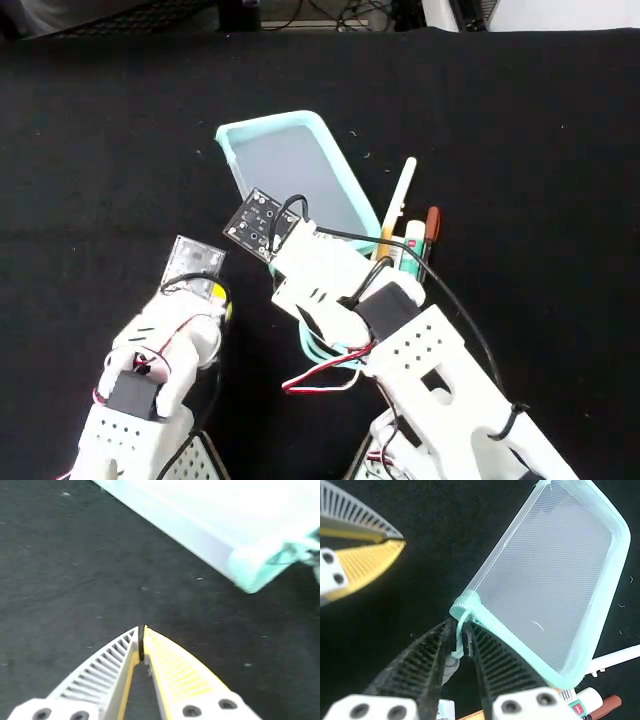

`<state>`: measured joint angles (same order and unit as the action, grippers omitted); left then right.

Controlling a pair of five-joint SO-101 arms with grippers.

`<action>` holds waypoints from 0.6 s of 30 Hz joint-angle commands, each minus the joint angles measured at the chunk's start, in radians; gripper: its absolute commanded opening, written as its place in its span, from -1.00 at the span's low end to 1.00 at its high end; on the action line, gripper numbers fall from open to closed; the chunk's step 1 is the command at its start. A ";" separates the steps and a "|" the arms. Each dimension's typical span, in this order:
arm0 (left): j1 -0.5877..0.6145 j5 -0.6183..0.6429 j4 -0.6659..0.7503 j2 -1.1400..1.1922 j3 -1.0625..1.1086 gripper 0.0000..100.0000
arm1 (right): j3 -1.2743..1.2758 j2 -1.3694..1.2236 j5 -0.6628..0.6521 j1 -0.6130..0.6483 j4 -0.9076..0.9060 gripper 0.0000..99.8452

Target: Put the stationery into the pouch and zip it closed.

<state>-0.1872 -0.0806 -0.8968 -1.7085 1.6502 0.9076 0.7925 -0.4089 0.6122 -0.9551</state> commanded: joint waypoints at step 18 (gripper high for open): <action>-0.090 0.318 0.075 0.003 -0.051 -0.43 | -0.019 0.030 0.011 -0.008 0.020 -0.98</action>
<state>-0.2394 0.2263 -0.8677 -1.7085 1.6502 0.9076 0.7925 -0.4089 0.6122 -0.9551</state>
